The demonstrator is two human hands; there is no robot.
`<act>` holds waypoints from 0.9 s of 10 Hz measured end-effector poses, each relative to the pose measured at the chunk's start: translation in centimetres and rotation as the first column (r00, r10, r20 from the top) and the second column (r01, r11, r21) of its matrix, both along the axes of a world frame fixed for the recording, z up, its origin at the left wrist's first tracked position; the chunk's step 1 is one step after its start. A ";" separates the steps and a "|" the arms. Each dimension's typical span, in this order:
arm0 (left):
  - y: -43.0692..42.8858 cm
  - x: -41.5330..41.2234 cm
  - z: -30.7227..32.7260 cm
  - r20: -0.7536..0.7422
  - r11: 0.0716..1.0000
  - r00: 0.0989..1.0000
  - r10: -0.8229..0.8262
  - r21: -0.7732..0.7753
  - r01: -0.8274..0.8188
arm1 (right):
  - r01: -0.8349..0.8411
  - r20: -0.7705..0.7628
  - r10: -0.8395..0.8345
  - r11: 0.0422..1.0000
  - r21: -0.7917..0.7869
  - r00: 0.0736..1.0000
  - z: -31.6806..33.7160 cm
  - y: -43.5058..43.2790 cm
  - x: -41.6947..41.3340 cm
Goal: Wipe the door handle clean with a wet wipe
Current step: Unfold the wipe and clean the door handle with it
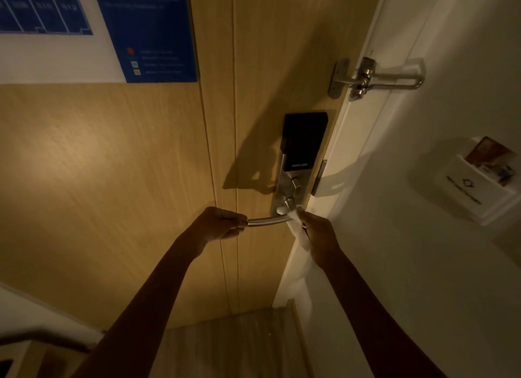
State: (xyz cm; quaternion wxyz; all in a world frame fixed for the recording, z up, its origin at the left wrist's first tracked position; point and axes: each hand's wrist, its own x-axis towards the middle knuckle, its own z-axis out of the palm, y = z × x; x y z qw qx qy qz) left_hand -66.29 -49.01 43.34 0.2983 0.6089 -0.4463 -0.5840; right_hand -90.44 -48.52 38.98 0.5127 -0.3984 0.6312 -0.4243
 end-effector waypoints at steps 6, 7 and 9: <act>0.1 -0.2 0.3 -0.011 1.000 1.000 -0.012 0.010 0.012 | 0.122 0.595 -0.247 0.962 0.244 0.765 -0.4 1.9 2.0; -0.1 -0.1 0.2 0.002 0.999 0.999 -0.033 -0.003 0.033 | 0.174 0.195 -0.174 0.985 0.019 0.965 1.0 3.7 1.1; -0.5 0.0 -0.3 0.064 0.998 0.996 -0.055 -0.025 0.056 | -0.157 -0.516 -0.211 0.800 -0.580 0.830 -0.4 2.8 1.2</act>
